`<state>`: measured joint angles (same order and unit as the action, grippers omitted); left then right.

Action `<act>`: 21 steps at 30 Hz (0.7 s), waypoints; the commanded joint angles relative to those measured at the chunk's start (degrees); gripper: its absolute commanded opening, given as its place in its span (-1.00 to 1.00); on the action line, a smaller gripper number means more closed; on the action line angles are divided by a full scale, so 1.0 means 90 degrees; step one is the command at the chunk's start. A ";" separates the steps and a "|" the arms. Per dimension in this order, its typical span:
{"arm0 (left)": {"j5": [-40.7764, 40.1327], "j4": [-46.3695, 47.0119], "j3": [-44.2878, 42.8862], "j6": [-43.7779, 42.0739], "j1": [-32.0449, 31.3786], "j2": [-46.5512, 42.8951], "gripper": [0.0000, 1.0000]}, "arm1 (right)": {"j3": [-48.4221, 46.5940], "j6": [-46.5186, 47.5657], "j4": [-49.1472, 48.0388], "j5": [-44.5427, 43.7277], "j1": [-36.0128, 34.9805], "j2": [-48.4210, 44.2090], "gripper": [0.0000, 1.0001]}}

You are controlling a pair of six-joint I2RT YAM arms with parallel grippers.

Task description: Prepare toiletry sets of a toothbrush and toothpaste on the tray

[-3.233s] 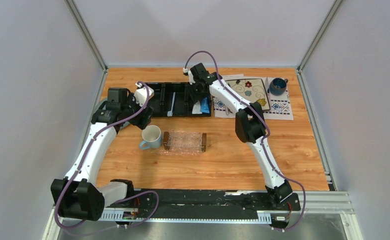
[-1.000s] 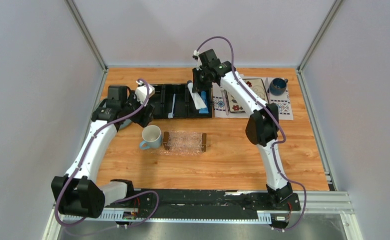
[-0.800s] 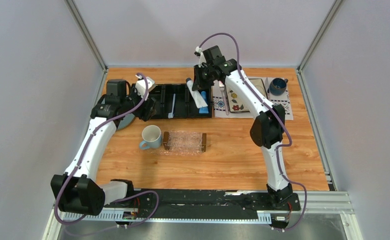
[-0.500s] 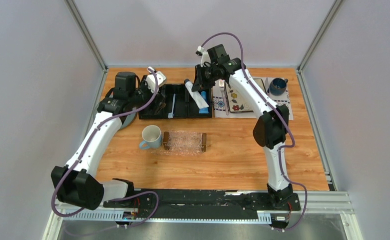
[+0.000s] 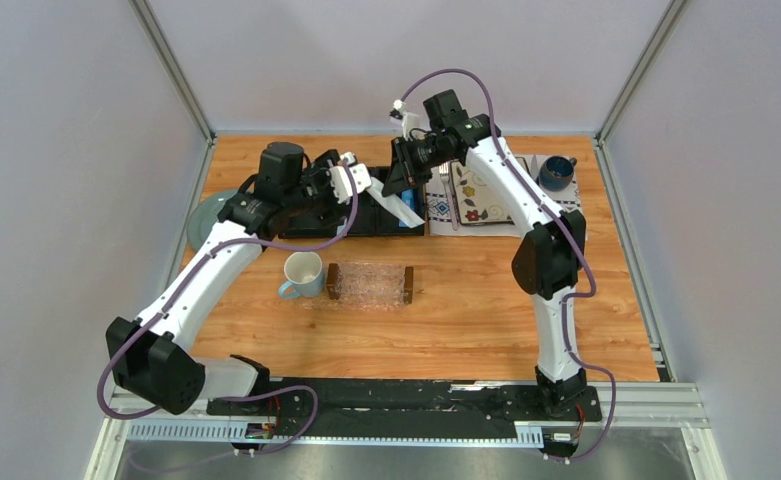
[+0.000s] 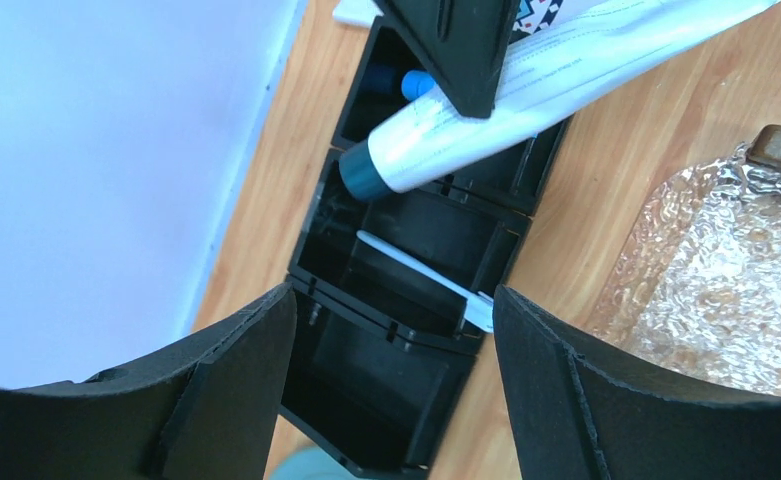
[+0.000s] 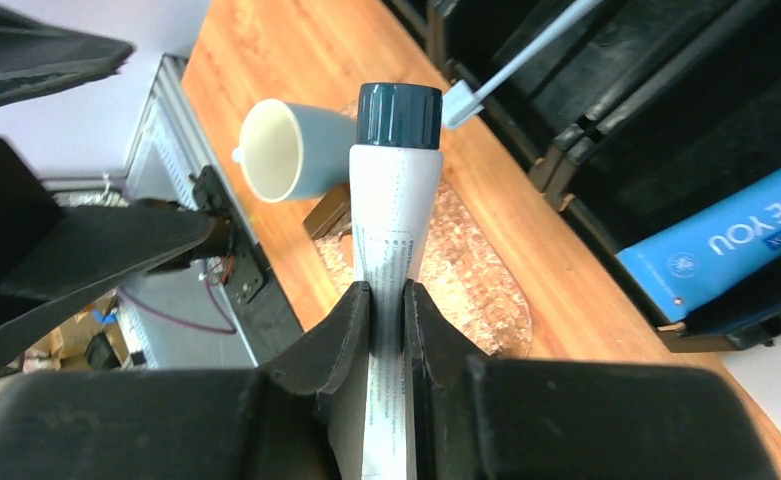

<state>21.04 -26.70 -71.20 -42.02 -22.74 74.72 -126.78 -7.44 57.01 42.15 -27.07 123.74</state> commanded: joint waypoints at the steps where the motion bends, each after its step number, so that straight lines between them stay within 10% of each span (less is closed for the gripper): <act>1: 0.0026 0.0417 0.0088 -0.1063 -0.0226 -0.0108 0.61 | -0.0103 0.0543 0.0373 0.0999 0.0039 -0.0497 -1.00; 21: -0.0023 -0.0334 -0.0077 -0.2958 -0.0832 0.0184 0.63 | 0.0083 0.1354 0.1341 0.1976 -0.0078 -0.0654 -1.00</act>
<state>20.36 -27.88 -69.82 -64.29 -29.56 75.46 -125.91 2.92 67.64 55.90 -27.27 122.28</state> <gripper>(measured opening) 0.815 0.163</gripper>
